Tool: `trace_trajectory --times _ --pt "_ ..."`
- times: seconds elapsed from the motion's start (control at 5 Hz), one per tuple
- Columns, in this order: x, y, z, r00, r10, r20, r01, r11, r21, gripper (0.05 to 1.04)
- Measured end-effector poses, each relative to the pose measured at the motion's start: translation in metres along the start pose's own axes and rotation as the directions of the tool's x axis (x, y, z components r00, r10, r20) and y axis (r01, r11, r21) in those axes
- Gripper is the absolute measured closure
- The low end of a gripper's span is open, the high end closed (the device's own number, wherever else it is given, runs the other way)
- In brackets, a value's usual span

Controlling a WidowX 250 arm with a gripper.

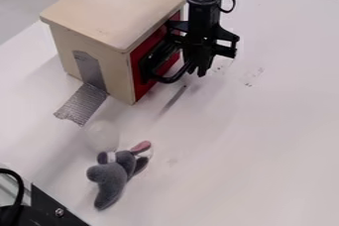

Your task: Close the drawer

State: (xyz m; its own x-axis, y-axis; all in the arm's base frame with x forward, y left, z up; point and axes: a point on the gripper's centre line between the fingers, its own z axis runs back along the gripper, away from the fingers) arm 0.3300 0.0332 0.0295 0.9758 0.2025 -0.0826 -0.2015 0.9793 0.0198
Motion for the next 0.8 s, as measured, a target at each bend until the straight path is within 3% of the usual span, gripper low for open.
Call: trace_trajectory --times 0.2,0.4,0.6,0.8 --pt "-0.011 0.002 -0.002 0.998 0.005 -0.059 -0.004 1.000 0.007 0.672" --pt "-0.022 -0.005 -0.006 0.996 -0.032 -0.084 0.032 0.999 0.001 0.359" --pt "-0.023 -0.036 0.010 0.991 -0.135 -0.022 0.134 0.990 -0.046 0.104" --pt "-0.026 -0.075 0.047 0.971 -0.232 0.058 0.236 0.969 -0.074 0.083"
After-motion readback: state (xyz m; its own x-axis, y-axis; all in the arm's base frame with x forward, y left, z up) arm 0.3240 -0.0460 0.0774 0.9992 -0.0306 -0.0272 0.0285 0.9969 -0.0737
